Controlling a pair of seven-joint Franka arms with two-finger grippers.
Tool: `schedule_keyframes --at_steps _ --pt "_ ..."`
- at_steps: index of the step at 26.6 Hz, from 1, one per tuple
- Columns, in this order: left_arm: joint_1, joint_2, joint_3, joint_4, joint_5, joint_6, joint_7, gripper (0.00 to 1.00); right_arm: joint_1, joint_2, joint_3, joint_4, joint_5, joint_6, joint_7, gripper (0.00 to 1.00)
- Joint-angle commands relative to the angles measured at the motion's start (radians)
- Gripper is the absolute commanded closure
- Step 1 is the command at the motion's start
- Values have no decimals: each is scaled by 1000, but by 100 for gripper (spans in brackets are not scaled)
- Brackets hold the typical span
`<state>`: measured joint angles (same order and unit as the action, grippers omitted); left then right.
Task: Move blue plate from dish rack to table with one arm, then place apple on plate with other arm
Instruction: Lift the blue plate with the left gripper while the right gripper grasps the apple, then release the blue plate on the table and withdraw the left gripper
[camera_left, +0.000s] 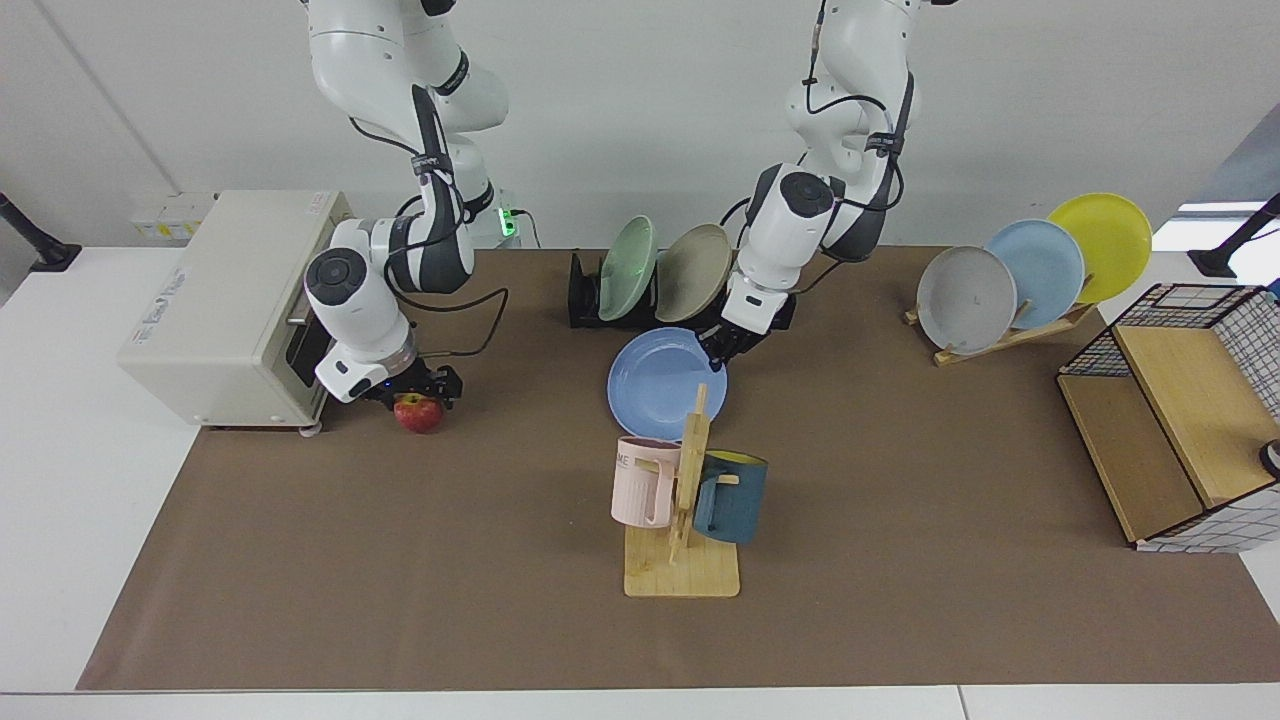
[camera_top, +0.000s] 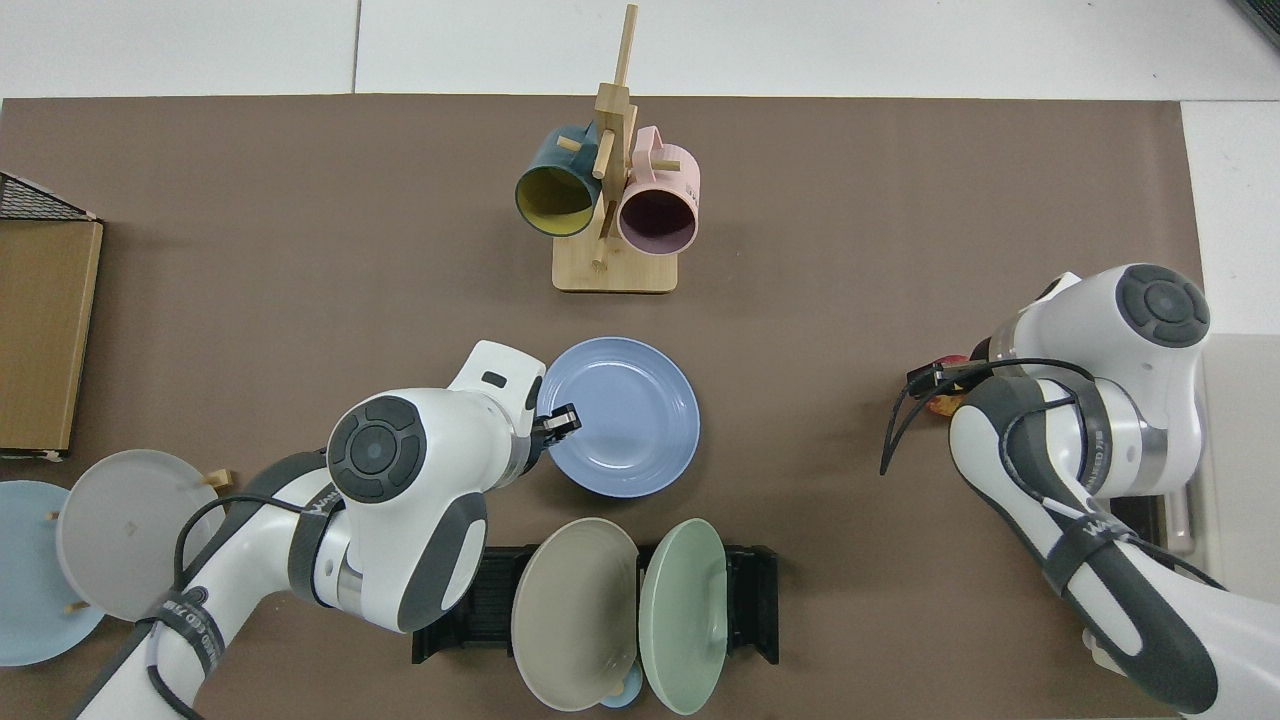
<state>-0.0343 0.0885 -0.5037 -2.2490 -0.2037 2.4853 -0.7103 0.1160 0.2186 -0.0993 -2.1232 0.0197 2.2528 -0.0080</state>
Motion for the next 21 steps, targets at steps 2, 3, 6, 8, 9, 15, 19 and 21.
schedule_keyframes --at_steps 2,3,6,8,9,15,19,21 --pt "-6 -1 10 -11 1 26 52 40 -2 16 1 -12 -14 44 13 8" --pt "-3 2 14 -4 10 24 69 5 -4 16 3 -18 -15 59 6 20" --pt "10 5 25 3 81 7 97 0 -7 16 3 -40 -14 106 2 90" --pt "11 7 40 20 127 -23 95 0 -2 16 3 -38 -12 107 20 98" --pt "13 7 47 32 145 -57 94 0 -2 15 3 -38 -12 105 26 99" --pt "65 -13 57 147 288 -371 110 0 1 -14 3 15 -12 41 32 100" --pt "85 -29 68 258 294 -544 181 0 1 -60 1 71 -12 -38 40 100" --pt "105 -36 92 302 293 -618 234 0 4 -82 3 89 -14 -73 45 100"
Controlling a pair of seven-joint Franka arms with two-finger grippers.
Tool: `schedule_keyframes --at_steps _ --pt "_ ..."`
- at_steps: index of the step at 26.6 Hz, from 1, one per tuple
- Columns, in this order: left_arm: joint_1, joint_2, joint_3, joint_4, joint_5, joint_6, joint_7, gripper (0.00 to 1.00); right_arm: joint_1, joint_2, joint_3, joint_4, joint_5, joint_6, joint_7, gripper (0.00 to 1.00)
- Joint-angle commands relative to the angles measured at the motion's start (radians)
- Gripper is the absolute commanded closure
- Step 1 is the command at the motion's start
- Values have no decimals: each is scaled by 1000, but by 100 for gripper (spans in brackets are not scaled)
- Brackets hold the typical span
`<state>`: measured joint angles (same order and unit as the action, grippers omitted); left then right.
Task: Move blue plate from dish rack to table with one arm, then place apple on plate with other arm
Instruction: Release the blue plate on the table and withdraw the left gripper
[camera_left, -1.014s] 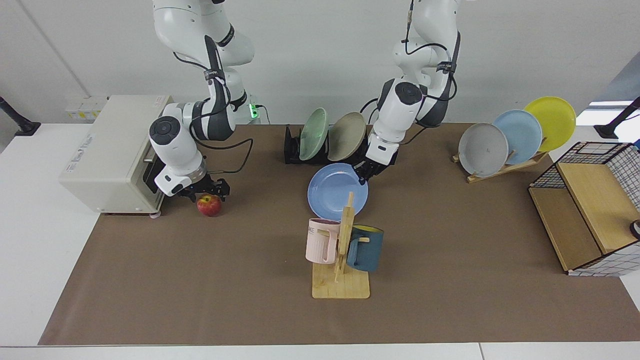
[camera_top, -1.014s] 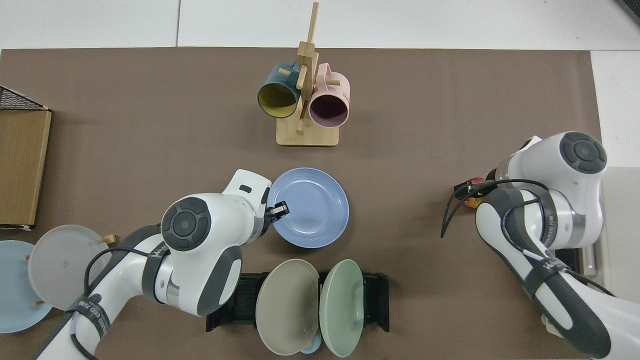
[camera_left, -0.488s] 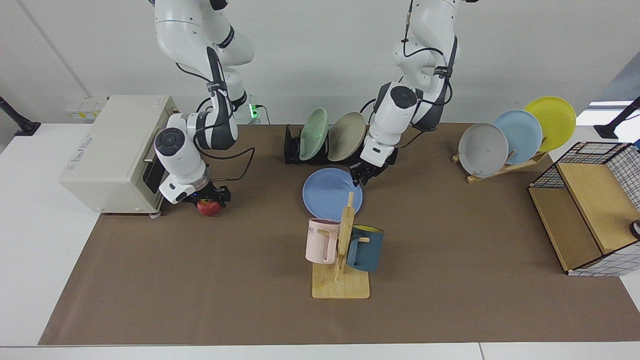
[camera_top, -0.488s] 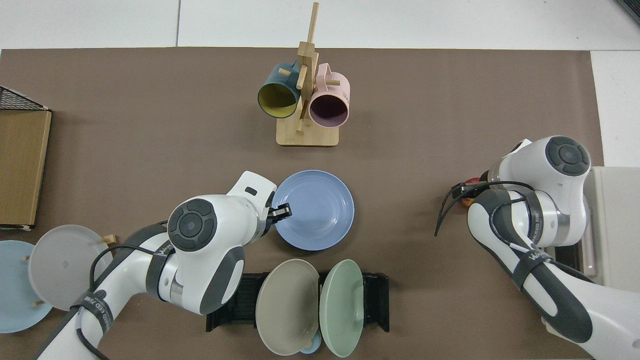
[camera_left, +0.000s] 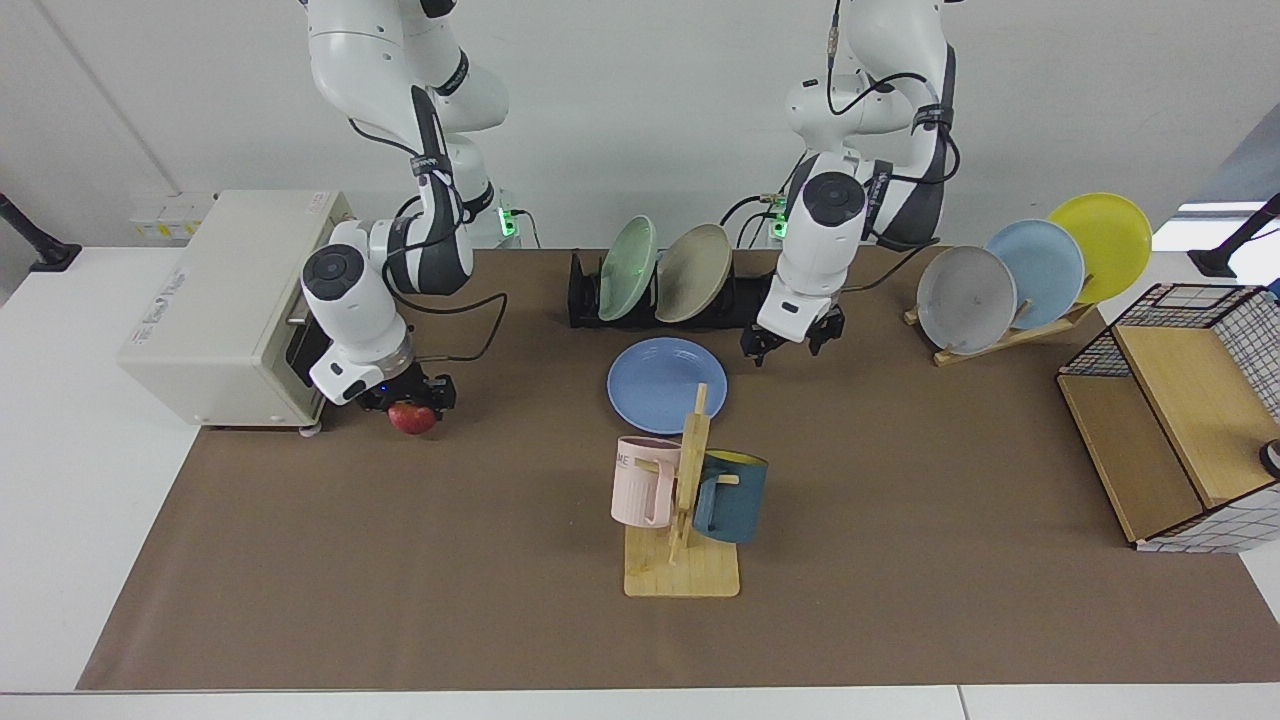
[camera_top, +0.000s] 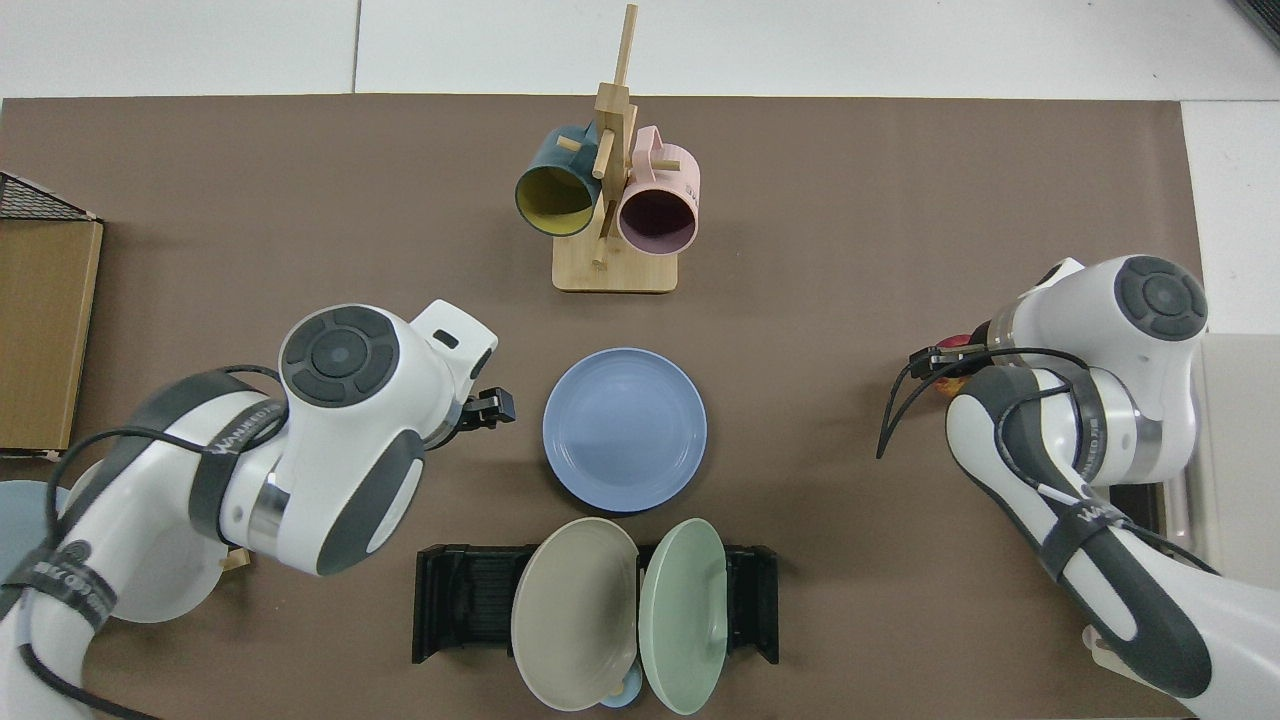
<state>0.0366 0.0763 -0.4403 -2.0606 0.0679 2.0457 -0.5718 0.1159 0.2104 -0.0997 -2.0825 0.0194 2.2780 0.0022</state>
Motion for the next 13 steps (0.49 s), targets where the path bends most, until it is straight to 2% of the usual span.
schedule_keyframes --at_steps 1,6,13 --pt "39 -38 43 141 15 -215 127 0 8 -88 3 59 -13 -118 36 100" --pt "40 -73 107 256 24 -378 222 0 14 -161 3 113 -13 -218 36 100" --pt "36 -191 239 264 -14 -410 383 0 27 -206 17 219 -13 -394 50 100"
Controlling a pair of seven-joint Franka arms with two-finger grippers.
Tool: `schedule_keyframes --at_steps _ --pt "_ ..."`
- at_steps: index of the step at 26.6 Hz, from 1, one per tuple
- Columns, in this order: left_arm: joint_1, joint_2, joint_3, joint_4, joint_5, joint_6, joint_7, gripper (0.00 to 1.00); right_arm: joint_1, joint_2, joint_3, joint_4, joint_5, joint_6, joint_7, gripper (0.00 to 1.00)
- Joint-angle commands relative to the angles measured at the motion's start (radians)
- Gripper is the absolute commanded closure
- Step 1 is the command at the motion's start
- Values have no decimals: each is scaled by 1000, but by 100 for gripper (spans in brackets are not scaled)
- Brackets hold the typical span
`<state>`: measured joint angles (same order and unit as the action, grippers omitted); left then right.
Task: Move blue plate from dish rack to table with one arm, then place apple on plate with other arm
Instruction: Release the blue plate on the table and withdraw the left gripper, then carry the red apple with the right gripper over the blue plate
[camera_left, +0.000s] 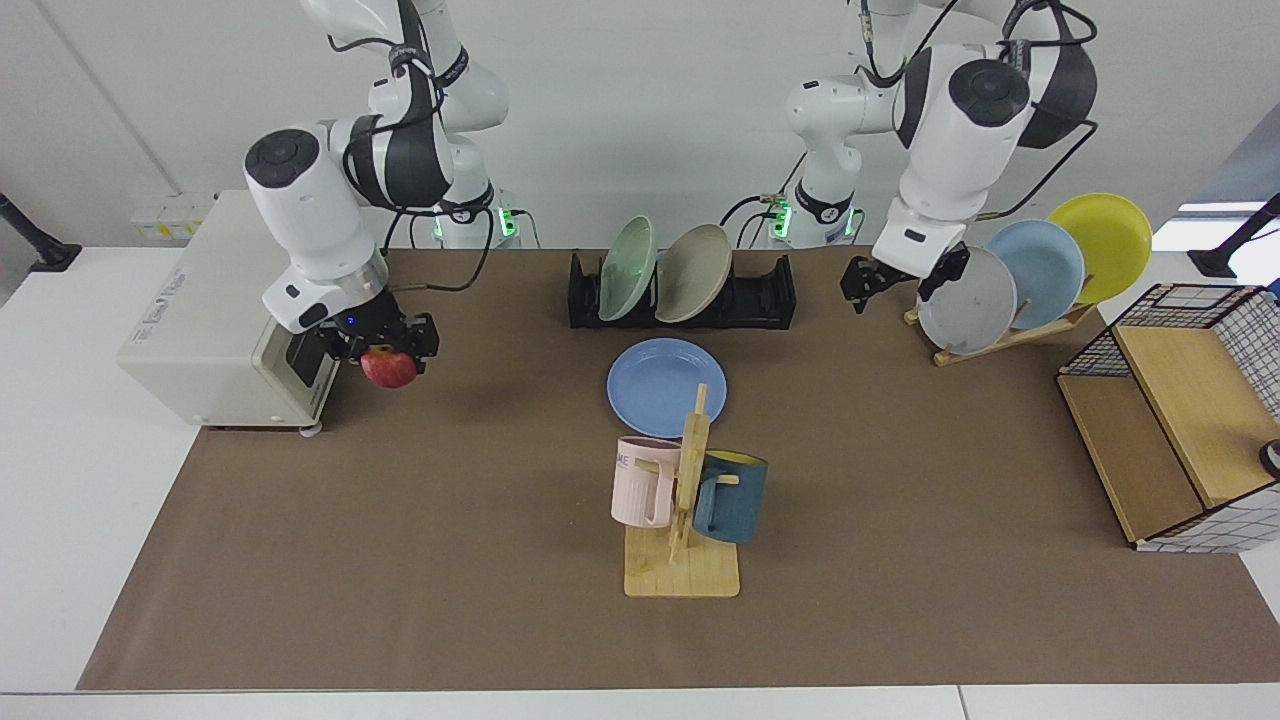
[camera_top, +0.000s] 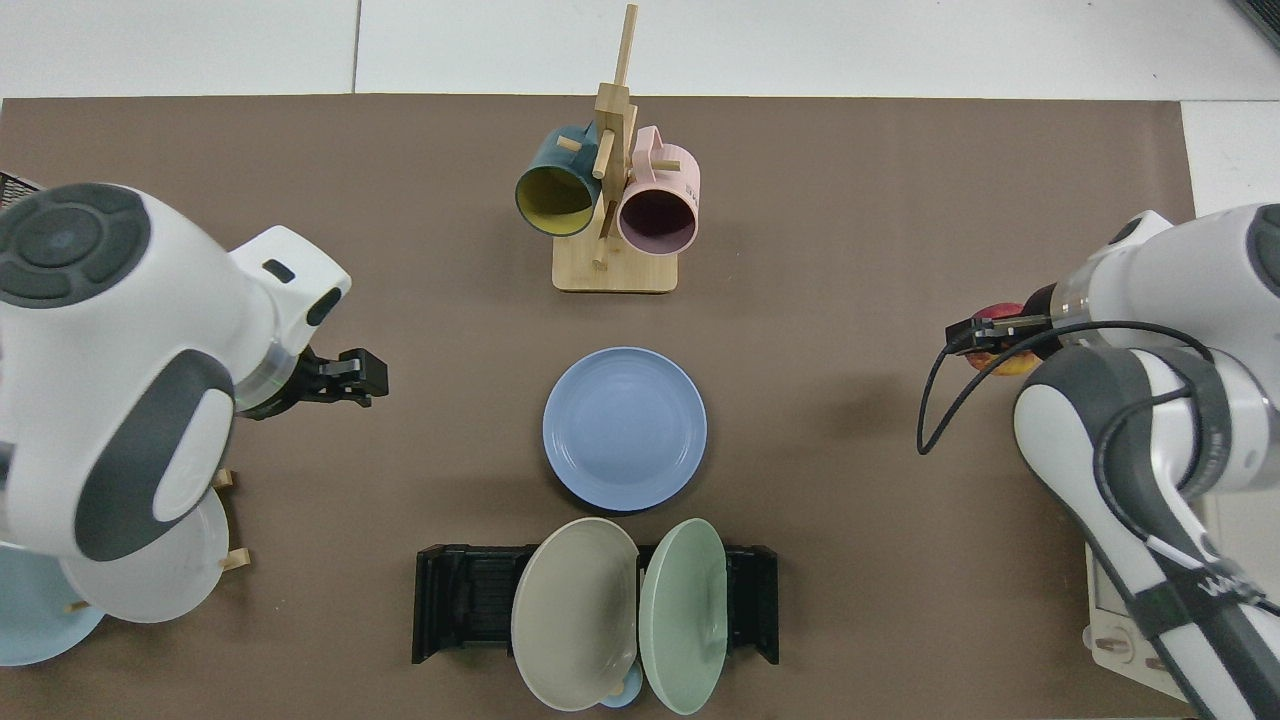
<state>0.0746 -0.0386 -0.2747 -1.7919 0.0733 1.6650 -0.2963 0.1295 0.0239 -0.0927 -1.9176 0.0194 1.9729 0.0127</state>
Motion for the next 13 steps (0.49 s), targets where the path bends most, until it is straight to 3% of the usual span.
schedule_keyframes --at_steps 1,5,13 --pt "-3 -84 101 -3 -26 -31 143 0 30 -19 10 58 -13 -97 61 100" --pt "-12 -102 172 2 -27 -48 255 0 88 -24 10 58 -15 -100 177 100" --pt "-13 -104 169 -3 -29 -39 264 0 290 -6 10 92 -30 -100 484 100"
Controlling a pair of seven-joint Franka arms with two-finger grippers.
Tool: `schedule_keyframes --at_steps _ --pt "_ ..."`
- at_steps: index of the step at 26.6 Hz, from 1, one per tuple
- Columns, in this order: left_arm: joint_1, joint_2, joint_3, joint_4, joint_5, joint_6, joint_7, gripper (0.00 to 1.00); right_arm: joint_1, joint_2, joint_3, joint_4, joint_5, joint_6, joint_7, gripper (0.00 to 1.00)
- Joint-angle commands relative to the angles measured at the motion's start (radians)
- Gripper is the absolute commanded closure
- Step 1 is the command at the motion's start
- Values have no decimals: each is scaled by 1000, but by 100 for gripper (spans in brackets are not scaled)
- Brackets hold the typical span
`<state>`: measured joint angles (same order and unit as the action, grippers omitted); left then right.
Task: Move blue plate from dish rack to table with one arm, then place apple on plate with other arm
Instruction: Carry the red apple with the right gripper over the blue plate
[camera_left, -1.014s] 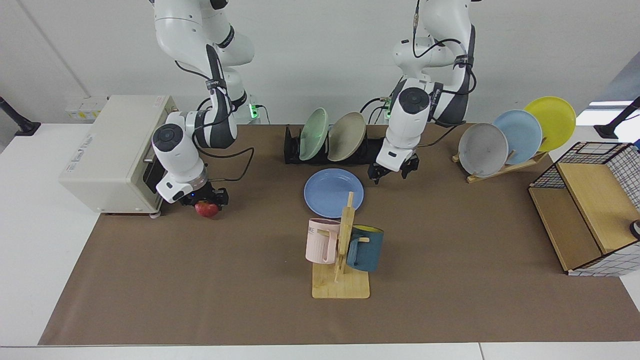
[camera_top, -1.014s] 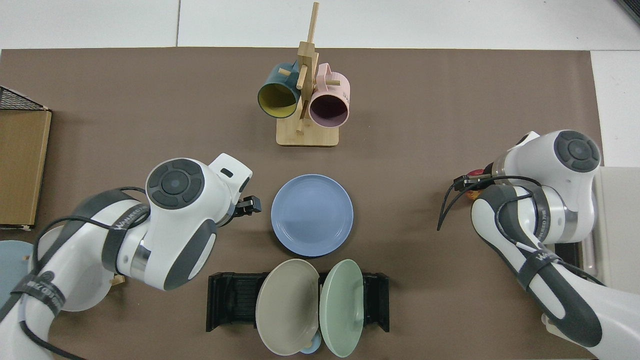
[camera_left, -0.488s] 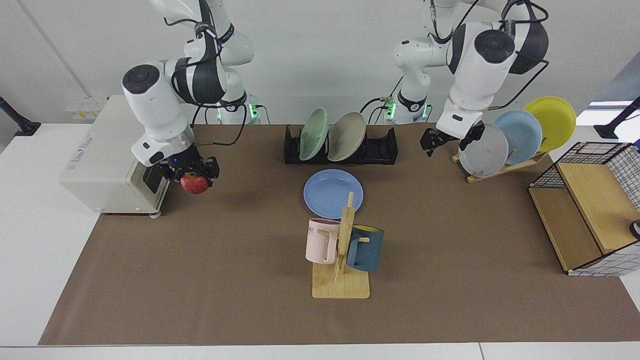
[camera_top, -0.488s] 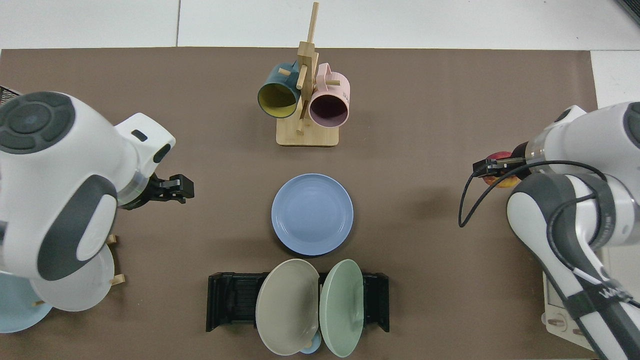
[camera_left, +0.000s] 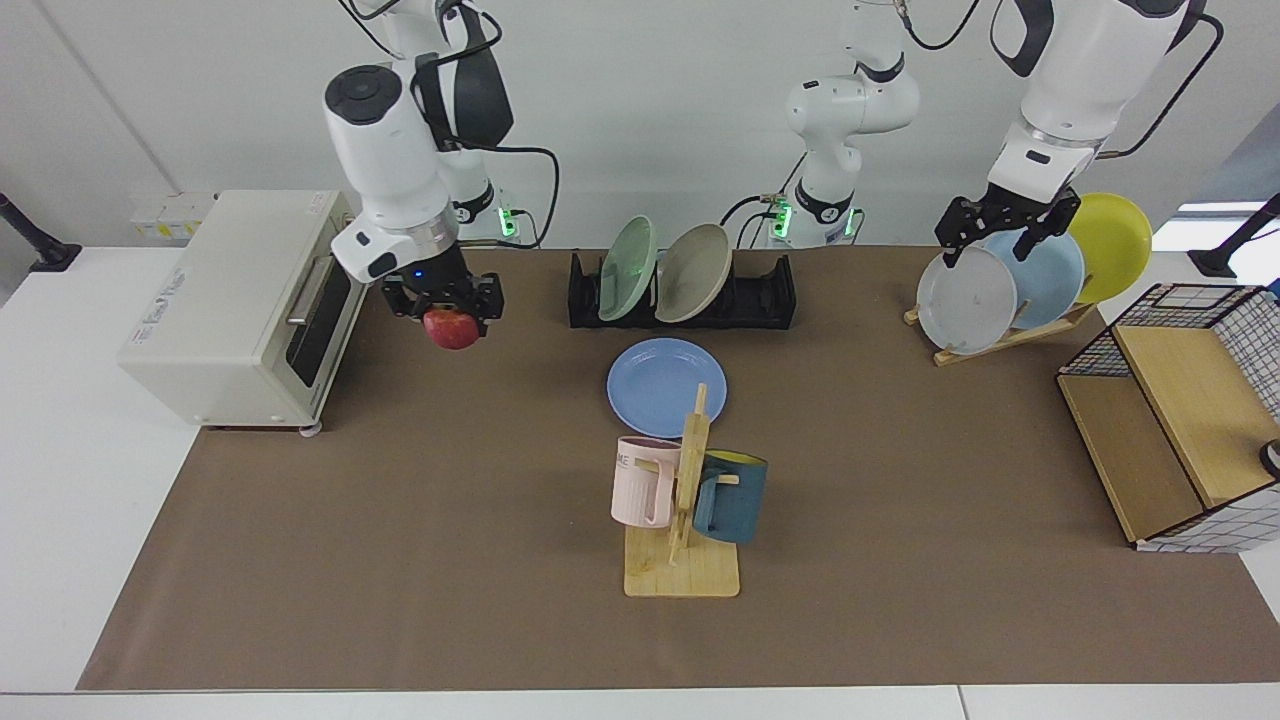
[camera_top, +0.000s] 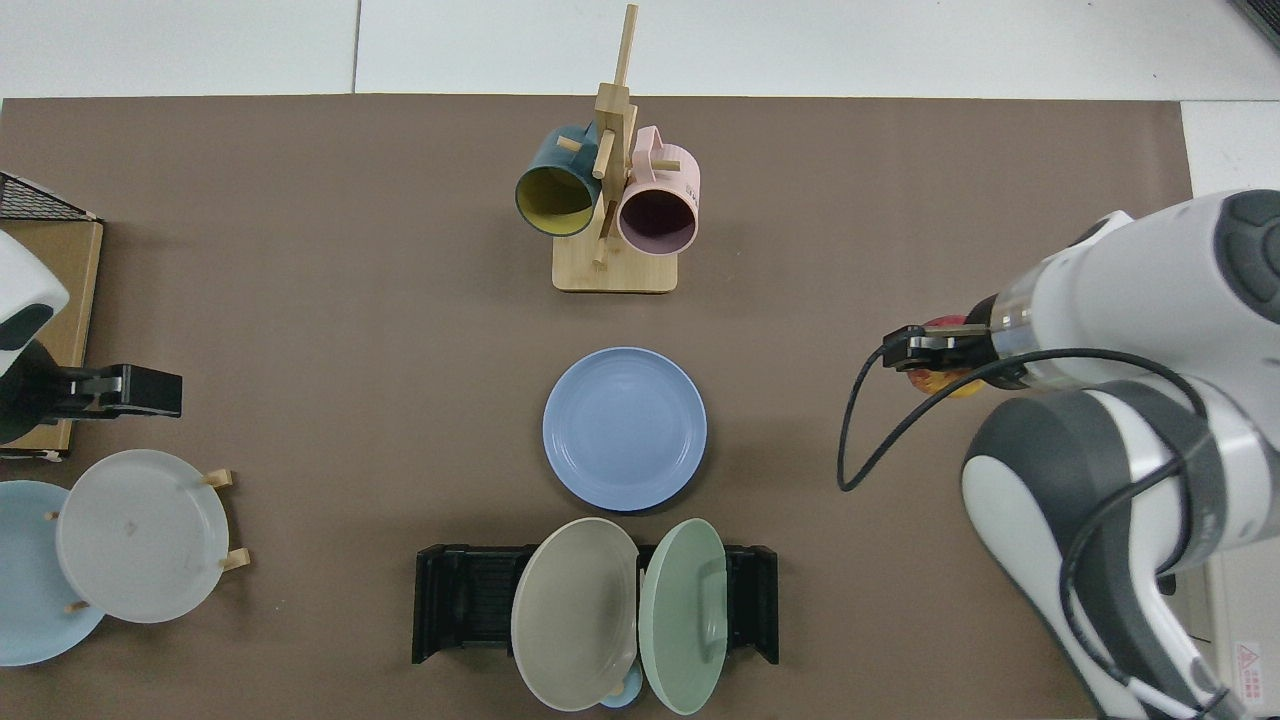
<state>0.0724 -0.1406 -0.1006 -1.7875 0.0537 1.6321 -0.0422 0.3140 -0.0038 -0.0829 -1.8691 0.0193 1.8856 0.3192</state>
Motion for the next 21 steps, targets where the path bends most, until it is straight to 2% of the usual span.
schedule_keyframes --at_steps 1,8,14,21 --pt "-14 -2 -5 -7 -9 -6 10 0 132 34 0 59 -39 -13 219 100" --pt "-17 -2 1 -7 -9 2 12 0 295 143 0 148 -36 -11 506 100" --pt "-10 1 7 -7 -11 11 18 0 369 264 0 245 -30 13 652 100" --pt "-6 1 10 -7 -26 14 22 0 421 352 -2 232 2 141 693 100"
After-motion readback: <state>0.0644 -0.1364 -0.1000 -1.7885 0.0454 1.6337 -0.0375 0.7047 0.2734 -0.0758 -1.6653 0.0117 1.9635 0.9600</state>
